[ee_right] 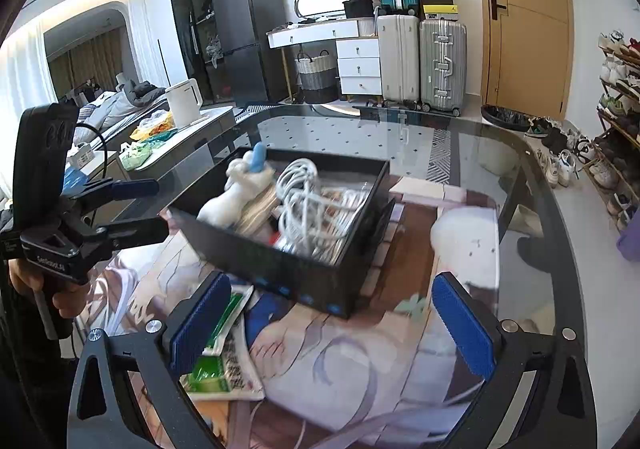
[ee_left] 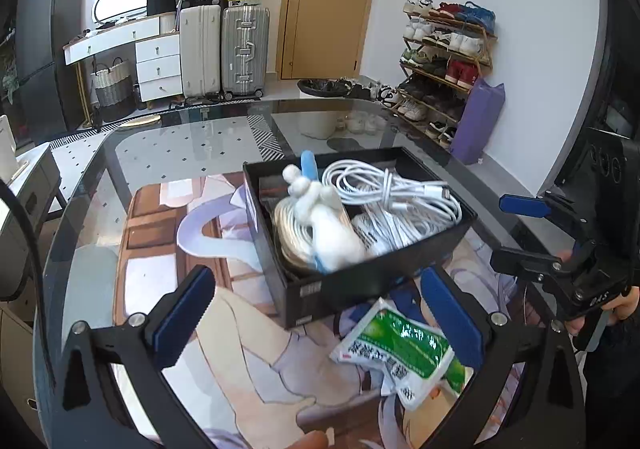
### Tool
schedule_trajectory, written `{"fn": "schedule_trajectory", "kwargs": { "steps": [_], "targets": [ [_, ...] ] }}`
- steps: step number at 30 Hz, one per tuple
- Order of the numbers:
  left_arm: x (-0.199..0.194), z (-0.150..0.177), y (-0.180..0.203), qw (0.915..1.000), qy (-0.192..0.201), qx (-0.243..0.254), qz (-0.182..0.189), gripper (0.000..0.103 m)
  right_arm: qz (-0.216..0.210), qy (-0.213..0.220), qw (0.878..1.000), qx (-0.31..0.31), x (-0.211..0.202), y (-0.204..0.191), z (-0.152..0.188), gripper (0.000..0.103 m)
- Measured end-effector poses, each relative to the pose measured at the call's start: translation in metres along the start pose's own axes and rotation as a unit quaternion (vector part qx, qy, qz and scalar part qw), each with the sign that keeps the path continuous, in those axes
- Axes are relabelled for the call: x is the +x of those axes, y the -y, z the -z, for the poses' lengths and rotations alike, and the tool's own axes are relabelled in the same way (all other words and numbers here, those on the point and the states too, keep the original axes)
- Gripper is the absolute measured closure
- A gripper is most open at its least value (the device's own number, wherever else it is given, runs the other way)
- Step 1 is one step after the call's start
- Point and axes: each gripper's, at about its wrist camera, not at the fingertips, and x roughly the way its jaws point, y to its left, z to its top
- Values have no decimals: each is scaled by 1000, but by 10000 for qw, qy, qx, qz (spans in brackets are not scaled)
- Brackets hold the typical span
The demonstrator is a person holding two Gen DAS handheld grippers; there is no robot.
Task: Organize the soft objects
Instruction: 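Grasp the large green-and-white medicine packet with the right tool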
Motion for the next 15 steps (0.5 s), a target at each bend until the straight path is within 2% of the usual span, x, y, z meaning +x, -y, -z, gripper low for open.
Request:
{"fn": "schedule_trajectory", "kwargs": {
  "steps": [6,15],
  "targets": [
    [-5,11,7,9999,-55,90,-28,0,-84,-138,9998,-130,-5,-15,9,1],
    [-9,20,9,9997,-115,179,-105,0,-482,-765,9941,-600,24,-45,31,1]
  ]
}}
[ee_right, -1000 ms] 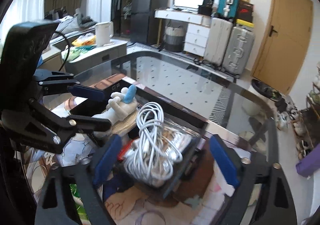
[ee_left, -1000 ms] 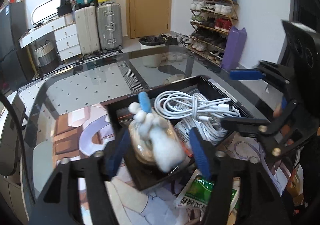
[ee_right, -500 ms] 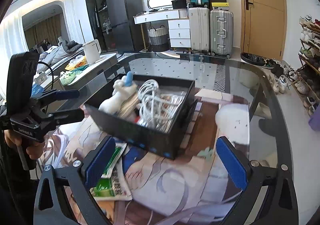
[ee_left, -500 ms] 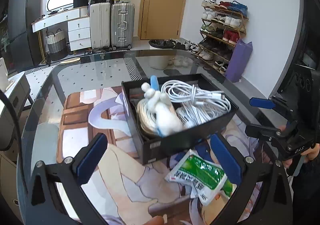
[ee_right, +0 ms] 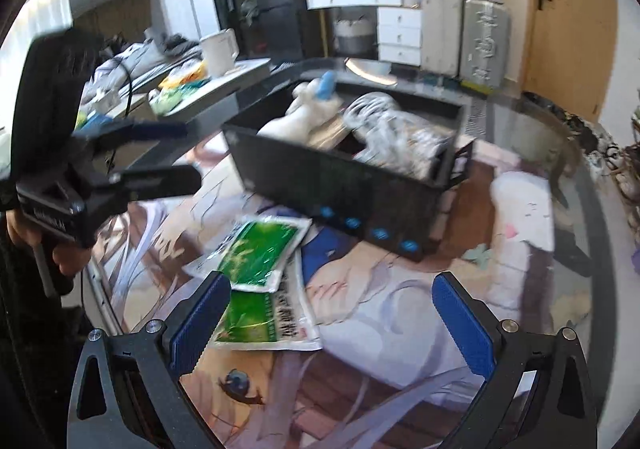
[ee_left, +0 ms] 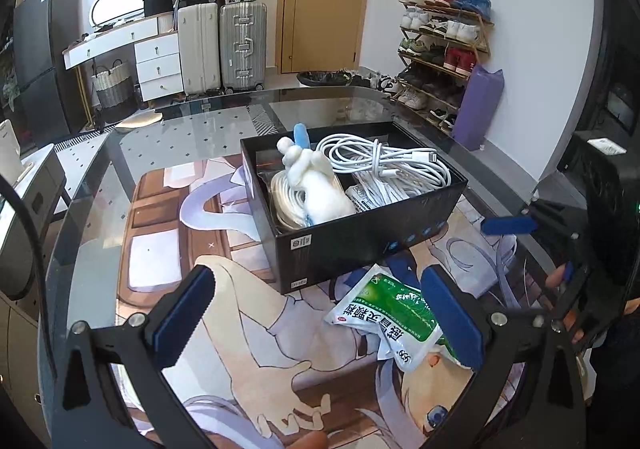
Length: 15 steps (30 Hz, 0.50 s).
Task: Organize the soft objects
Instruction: 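Grasp the large green-and-white medicine packet with the right tool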
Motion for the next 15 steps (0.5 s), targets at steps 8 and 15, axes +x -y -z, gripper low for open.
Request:
{"fn": "schedule_trajectory", "kwargs": {
  "steps": [8,15],
  "targets": [
    [3,1,-6,10000,-77,-18,-26,0,-108,-379,9985,-393,18,-19,11,1],
    [8,4,-4,9999,-153,20,-17,0,66,-524,9978,-397,38,-28,11,1]
  ]
}}
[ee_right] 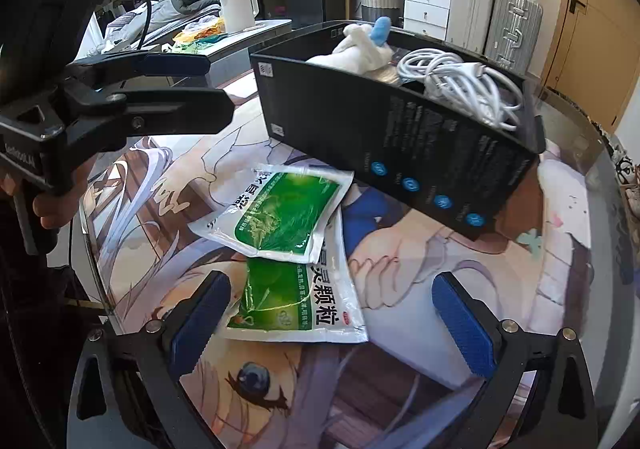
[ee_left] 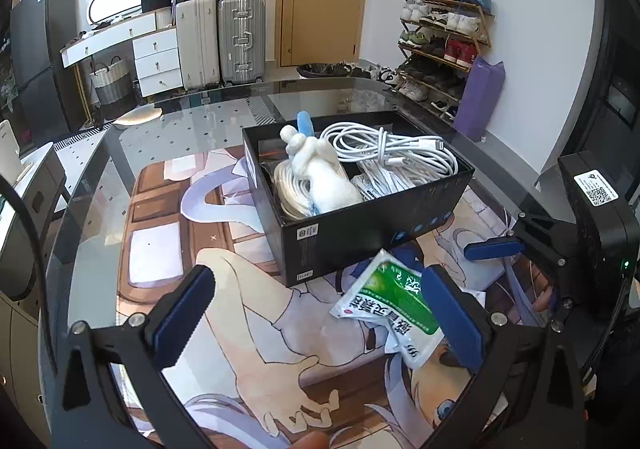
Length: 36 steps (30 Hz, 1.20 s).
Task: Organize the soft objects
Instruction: 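Grasp the large green-and-white medicine packet with the right tool, then grasp the smaller green packet with the left tool while the right tool holds its packet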
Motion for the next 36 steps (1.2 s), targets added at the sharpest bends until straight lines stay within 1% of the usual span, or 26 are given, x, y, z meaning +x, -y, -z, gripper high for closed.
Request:
{"fn": "schedule_trajectory", "kwargs": {
  "steps": [3,12,20,23,25,28,30,34,36],
  "targets": [
    [2,1,0,10000,-31,-8,-7,0,159,-26,9999,-7,6,-5,-1,1],
    [3,2,-2,10000,-74,-27,-23,0,185,10,9998,27,11,-9,-2,1],
    [8,3,-4,9998,-200,-17,-50,0,134,58,9999,5,8,-8,-1,2],
    [10,4,-4,9997,-239,-25,-53,0,54,130,9999,-99,5,-11,-1,12],
    [11,5,-5,9997,-247,-35,-57,0,16,186,9997,-132,3,-14,-2,27],
    [11,5,-6,9996,-257,-41,-52,0,-9,241,9996,-145,1,-11,-2,40],
    [11,5,-6,9996,-257,-39,-52,0,-30,249,9996,-111,0,-10,-2,42],
    [11,5,-6,9996,-273,-36,-44,0,-93,251,9996,-112,-2,-7,-2,51],
    [12,5,-6,9996,-295,-30,-39,0,-87,242,9996,-153,-6,-2,0,52]
  ]
}}
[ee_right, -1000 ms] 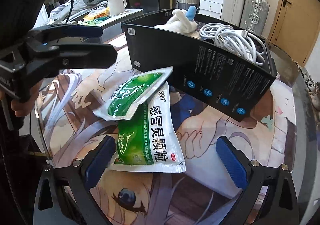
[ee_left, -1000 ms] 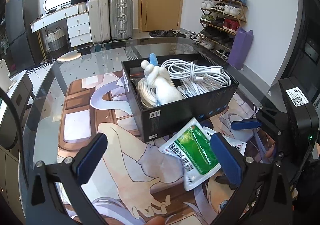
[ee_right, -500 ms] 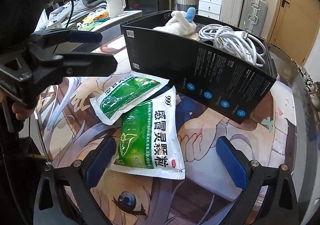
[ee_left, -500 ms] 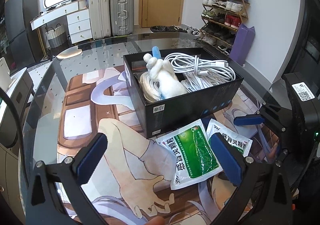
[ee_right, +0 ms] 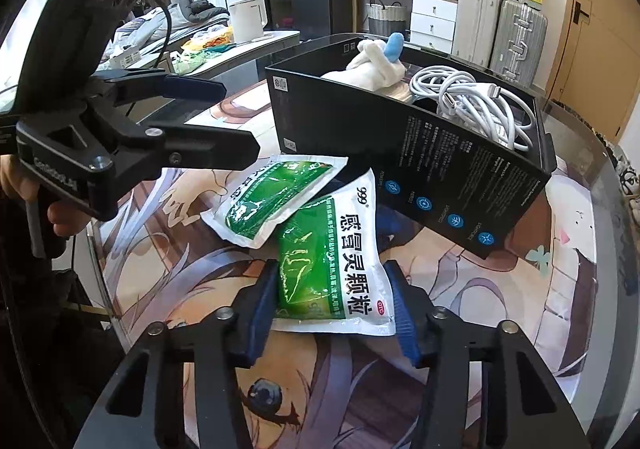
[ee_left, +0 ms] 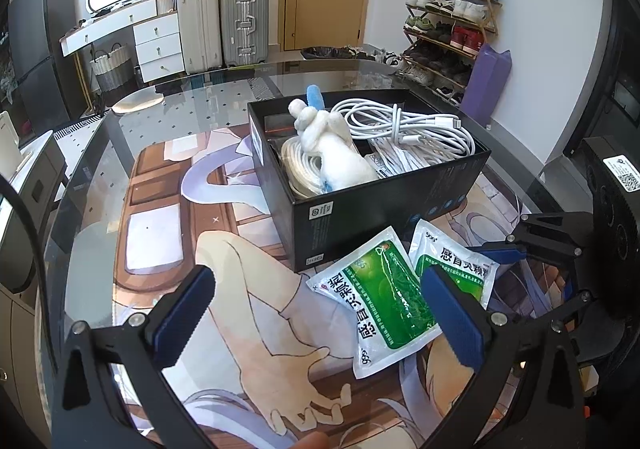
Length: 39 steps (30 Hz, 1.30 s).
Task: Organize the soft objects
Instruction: 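Grasp the smaller green packet with the left tool while the right tool holds its packet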
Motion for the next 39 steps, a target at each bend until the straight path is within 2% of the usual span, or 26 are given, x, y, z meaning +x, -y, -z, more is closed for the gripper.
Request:
{"fn": "schedule_trajectory", "kwargs": {
  "steps": [13,21,25,31,35,39],
  "targets": [
    [14,8,21,9989,-341,57,325,0,225,210,9992,249,-39,47,13,52],
    [38,16,37,9964,-781,305,-92,0,190,-66,9997,161,-31,40,16,51],
    [35,19,35,9943,-881,593,-88,0,111,-131,9998,140,-26,38,17,49],
    [27,15,25,9941,-858,637,-169,0,-8,-243,9997,45,-20,33,20,40],
    [31,13,25,9957,-797,462,56,0,-12,-247,9997,42,-19,29,19,38],
    [38,11,34,9960,-811,343,133,0,6,-216,9997,122,-17,31,17,38]
  ]
}}
